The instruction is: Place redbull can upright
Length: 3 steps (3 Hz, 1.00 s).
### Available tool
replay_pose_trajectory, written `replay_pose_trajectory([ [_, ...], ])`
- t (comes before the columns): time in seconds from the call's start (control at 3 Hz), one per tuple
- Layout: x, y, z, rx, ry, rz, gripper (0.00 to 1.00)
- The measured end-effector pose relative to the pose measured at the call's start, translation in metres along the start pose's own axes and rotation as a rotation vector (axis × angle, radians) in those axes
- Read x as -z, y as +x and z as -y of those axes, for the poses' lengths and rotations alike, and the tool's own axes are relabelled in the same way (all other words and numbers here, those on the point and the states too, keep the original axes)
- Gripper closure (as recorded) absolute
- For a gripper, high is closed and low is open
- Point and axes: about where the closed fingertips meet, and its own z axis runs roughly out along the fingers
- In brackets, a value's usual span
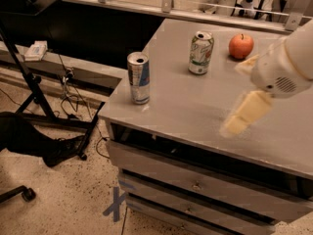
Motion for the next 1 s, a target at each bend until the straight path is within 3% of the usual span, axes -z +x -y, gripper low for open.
replay_pose_trajectory([
  [0.33,-0.051,-0.038,0.007,-0.032,-0.044,0.237,0.0],
  [0.67,-0.084,-0.096,0.015,-0.034,-0.063,0.493,0.0],
  [1.0,-0.101,-0.158,0.014,-0.034,-0.078,0.705,0.0],
])
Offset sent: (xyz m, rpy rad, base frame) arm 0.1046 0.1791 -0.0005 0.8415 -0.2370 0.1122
